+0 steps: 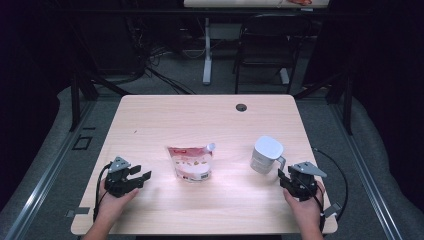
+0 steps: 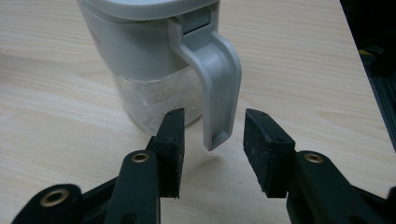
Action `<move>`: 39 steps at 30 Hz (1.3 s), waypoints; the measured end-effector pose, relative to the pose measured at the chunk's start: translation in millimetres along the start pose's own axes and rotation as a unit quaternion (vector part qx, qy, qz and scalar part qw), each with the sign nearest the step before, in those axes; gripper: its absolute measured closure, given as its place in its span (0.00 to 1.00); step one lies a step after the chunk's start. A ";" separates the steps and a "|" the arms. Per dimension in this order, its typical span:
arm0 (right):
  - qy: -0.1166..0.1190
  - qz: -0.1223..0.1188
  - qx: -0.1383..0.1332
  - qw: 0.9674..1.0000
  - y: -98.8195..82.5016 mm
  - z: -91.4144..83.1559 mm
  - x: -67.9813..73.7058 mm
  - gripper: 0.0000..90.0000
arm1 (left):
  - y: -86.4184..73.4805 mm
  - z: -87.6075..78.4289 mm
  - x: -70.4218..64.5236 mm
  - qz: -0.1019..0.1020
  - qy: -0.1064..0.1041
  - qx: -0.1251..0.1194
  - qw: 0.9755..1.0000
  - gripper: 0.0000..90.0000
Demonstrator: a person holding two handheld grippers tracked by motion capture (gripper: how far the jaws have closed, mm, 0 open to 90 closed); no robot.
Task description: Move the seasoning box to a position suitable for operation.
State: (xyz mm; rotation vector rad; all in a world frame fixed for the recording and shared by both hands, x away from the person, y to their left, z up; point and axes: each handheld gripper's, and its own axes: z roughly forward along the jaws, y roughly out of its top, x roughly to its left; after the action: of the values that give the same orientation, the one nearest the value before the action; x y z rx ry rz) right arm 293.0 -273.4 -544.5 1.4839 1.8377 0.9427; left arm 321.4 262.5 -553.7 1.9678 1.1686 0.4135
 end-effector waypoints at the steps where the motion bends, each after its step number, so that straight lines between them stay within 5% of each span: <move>1: 0.000 0.000 0.000 1.000 0.0 0.0 0.0 0.64 | 0.0 0.0 0.0 0.000 0.000 0.000 1.000 0.53; 12: 0.012 0.002 -0.009 1.000 5.6 14.3 1.3 0.51 | -2.0 0.1 0.2 -0.001 -0.001 0.003 1.000 0.53; 30: -0.029 -0.010 -0.011 0.999 11.6 22.6 1.3 0.71 | -2.1 -0.9 1.9 0.000 -0.004 0.004 1.000 0.54; 39: -0.021 -0.014 -0.013 1.000 12.6 23.1 3.0 0.77 | -2.1 -0.2 1.2 0.003 -0.004 0.004 1.000 0.55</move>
State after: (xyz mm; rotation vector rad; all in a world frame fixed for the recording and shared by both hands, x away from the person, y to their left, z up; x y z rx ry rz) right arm 318.0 -265.2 -547.5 1.4470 1.8061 0.9122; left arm 320.6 264.2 -555.3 1.9782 1.1623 0.4051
